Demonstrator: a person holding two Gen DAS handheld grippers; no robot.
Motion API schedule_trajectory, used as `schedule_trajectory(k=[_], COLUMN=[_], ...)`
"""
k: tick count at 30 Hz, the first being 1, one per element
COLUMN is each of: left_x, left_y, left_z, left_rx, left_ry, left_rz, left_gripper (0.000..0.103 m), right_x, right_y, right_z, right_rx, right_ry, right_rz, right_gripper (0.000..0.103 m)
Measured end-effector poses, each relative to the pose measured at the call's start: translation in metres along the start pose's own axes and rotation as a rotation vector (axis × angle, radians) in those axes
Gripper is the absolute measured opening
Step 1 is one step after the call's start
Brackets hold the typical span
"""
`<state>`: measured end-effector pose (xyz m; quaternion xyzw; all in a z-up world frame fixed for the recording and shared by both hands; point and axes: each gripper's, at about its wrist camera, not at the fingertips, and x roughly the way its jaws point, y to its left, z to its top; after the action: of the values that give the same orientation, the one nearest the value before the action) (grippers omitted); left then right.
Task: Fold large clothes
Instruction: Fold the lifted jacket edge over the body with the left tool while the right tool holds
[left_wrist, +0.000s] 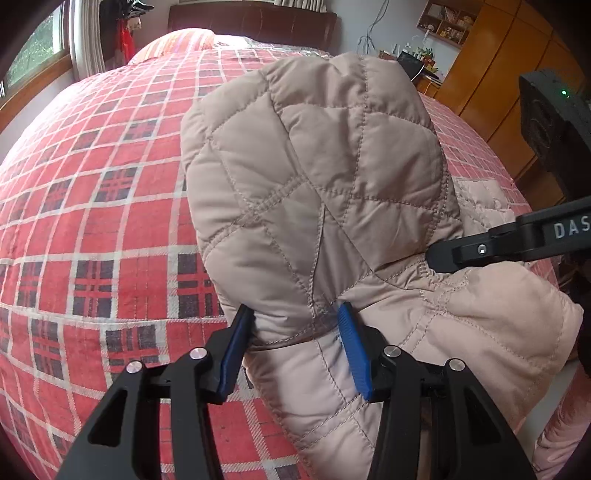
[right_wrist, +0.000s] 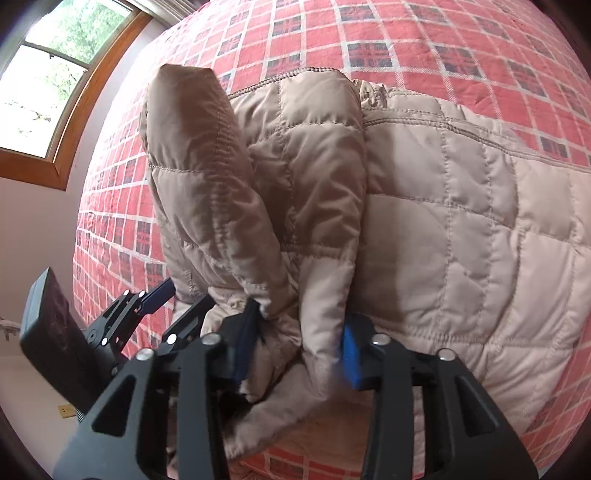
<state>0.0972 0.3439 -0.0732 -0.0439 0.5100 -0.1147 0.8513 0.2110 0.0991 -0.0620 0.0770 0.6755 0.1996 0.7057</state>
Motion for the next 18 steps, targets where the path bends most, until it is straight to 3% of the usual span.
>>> schedule_trajectory(k=[7, 9, 18], left_x=[-0.015, -0.025, -0.040], left_y=[0.007, 0.012, 0.008], left_z=[0.005, 0.008, 0.024], left_rx=[-0.042, -0.075, -0.076], left_ry=[-0.010, -0.032, -0.120], left_rz=[-0.058, -0.080, -0.021], left_gripper=[0.050, 0.050, 0.049], right_x=[0.001, -0.007, -0.062], right_y=[-0.005, -0.010, -0.025], right_z=[-0.010, -0.016, -0.048], right_rx=[-0.035, -0.036, -0.066], right_ry=[-0.058, -0.075, -0.187], right_rz=[0.048, 0.070, 0.074], right_gripper=[0.014, 0.013, 0.011])
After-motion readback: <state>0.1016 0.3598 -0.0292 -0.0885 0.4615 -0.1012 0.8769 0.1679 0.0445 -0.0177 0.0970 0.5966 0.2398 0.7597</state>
